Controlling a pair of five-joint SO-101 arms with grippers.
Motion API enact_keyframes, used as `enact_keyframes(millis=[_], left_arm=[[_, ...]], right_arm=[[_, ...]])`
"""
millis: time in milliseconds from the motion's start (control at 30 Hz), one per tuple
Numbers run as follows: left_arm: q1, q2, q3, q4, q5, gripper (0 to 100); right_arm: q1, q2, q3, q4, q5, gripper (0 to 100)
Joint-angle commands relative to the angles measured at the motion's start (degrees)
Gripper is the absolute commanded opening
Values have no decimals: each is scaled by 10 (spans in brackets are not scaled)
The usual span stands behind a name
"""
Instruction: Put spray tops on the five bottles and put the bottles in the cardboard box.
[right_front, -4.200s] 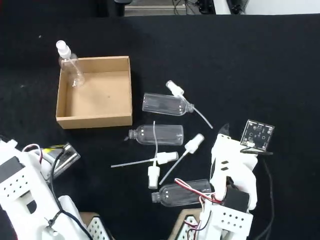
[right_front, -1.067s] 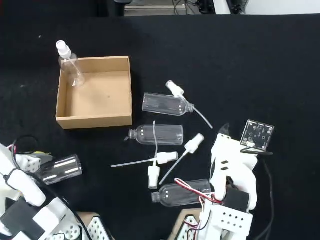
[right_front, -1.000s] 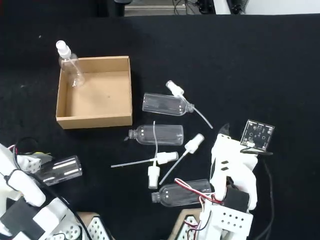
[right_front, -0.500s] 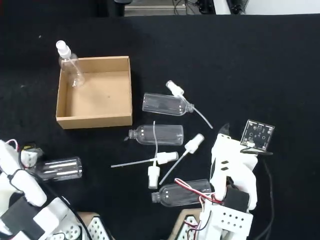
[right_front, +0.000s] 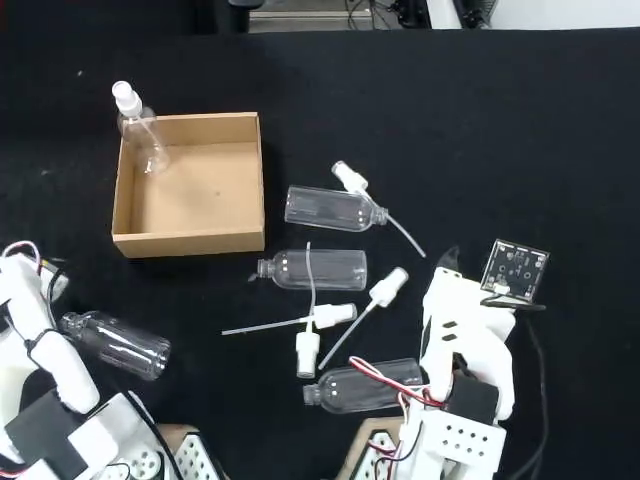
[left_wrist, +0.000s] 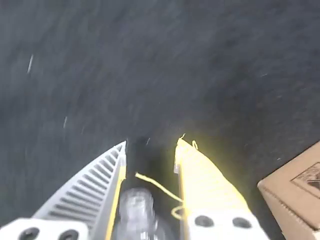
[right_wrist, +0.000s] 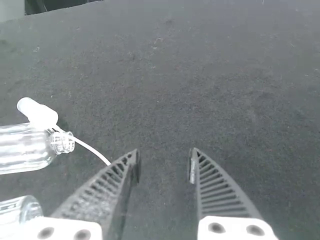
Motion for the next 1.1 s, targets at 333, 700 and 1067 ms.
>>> enact_keyframes(millis=[333,700,1067], left_arm=[[3,-6,-205,330,-57,380],[8,-7,-123,465,-148,385],[17,-11,33,250,-61,385]], right_arm=[[-11,-55,-16,-16,-2,138],[-11,-55,-16,-18,-2,138],[-11,-55,-15,-18,-2,138]])
